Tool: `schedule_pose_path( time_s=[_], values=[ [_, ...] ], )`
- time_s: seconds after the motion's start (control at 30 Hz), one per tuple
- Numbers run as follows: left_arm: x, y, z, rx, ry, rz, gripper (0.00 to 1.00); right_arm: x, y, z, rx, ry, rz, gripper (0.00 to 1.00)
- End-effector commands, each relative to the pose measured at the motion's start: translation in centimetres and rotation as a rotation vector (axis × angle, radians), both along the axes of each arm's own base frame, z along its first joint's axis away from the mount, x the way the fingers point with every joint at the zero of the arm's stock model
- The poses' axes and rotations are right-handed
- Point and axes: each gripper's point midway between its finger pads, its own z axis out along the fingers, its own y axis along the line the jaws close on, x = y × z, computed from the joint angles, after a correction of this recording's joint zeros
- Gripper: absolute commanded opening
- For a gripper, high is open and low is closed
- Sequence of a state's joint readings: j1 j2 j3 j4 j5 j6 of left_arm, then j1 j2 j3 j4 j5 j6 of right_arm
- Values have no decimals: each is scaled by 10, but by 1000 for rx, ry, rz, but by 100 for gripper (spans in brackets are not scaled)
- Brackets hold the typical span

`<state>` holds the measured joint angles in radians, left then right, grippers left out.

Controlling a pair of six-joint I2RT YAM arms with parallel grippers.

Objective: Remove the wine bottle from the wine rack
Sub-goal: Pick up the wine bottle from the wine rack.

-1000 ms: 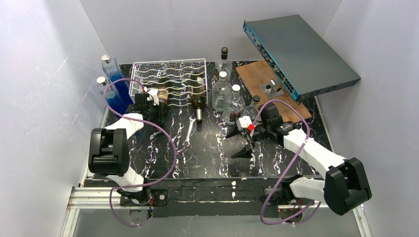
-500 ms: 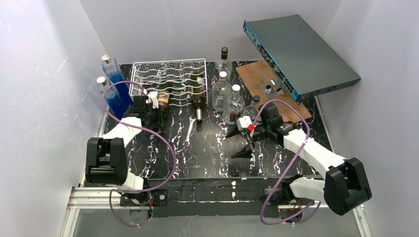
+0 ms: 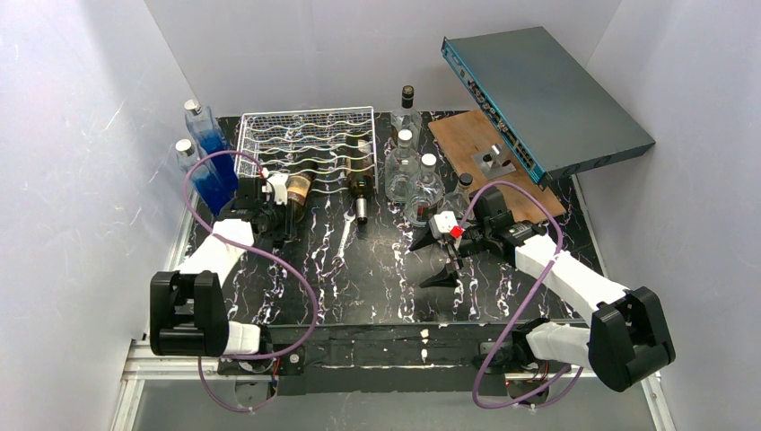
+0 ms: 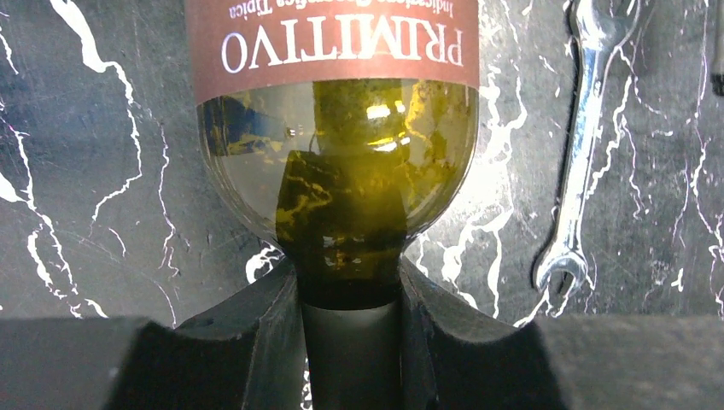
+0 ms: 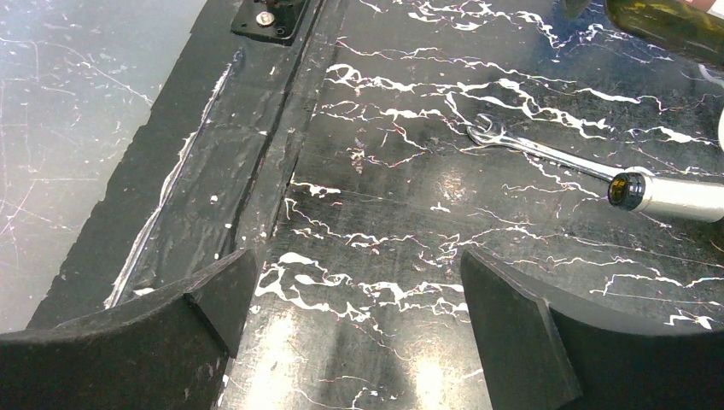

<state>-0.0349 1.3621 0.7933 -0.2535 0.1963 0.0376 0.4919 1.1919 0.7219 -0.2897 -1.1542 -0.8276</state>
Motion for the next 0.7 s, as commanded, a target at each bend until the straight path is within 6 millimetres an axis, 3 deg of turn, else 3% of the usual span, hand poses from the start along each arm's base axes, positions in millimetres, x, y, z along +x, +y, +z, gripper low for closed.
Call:
schedule_pose_path(
  time_s=[0.0, 0.67],
  values=[
    [12, -8, 43, -10, -143, -85, 0, 3, 1, 13, 27, -46, 6, 98],
    [-26, -12, 67, -65, -151, -41, 0, 3, 0, 12, 24, -51, 3, 98]
  ],
)
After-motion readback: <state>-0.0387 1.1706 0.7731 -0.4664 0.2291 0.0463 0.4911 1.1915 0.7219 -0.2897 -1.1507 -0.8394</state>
